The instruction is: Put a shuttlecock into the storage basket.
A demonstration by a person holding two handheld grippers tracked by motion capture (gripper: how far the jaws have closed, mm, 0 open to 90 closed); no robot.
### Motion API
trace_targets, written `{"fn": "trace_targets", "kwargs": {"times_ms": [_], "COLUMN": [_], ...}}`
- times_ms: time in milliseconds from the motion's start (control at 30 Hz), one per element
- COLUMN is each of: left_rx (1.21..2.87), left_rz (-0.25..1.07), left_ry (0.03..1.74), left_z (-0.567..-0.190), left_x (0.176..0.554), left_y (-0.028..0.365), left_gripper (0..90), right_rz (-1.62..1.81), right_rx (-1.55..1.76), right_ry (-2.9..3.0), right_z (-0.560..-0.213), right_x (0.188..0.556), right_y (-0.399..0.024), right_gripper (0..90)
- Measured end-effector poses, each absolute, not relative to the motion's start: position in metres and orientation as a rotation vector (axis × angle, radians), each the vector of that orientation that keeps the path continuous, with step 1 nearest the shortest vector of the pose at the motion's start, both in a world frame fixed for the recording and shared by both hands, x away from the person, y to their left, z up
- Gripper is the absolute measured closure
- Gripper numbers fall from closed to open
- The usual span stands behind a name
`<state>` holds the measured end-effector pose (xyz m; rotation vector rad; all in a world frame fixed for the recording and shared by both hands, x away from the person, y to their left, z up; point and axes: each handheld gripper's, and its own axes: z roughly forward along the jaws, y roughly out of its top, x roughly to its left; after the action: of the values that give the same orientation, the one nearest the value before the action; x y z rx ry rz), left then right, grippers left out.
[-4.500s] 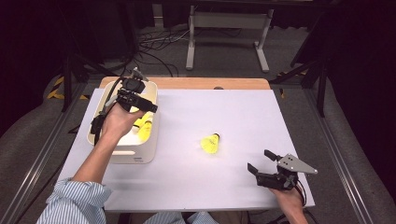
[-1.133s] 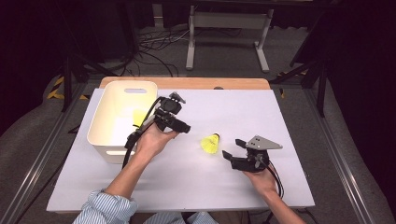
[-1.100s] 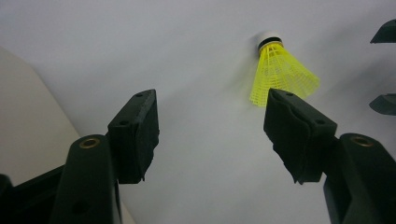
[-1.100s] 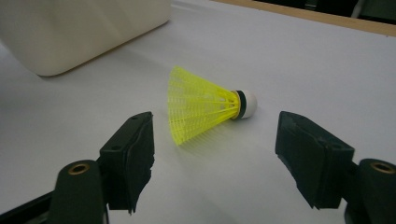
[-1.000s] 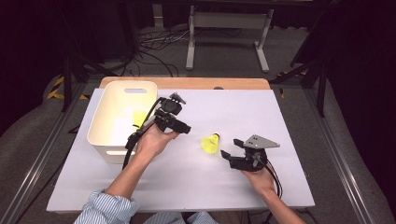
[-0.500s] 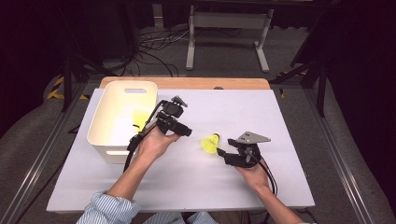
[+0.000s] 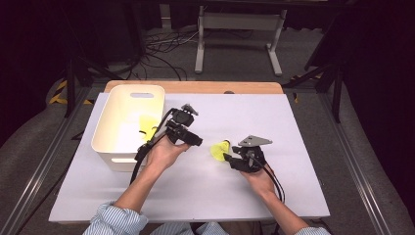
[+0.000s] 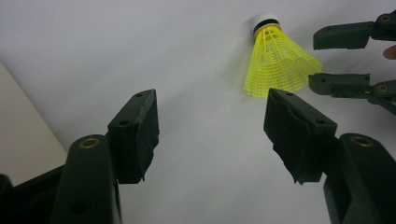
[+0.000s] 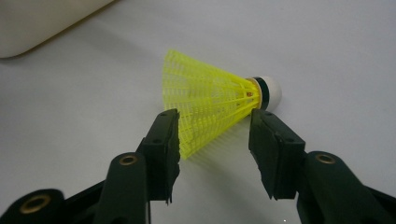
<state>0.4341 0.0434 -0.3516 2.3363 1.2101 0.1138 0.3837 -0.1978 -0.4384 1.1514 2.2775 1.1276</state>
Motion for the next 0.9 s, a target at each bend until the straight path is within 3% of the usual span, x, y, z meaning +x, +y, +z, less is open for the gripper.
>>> {"fn": "trace_targets", "kwargs": {"times_ms": [900], "left_rx": [2.373], "left_rz": [0.118], "left_ry": [1.213], "left_z": [-0.369], "left_x": [0.432], "left_y": [0.033], "left_gripper": [36.1], "right_rz": [1.041], "right_rx": [1.261], "right_ry": [2.261], "right_z": [-0.443], "right_x": [0.396], "right_y": [-0.197], "right_gripper": [84.8]}}
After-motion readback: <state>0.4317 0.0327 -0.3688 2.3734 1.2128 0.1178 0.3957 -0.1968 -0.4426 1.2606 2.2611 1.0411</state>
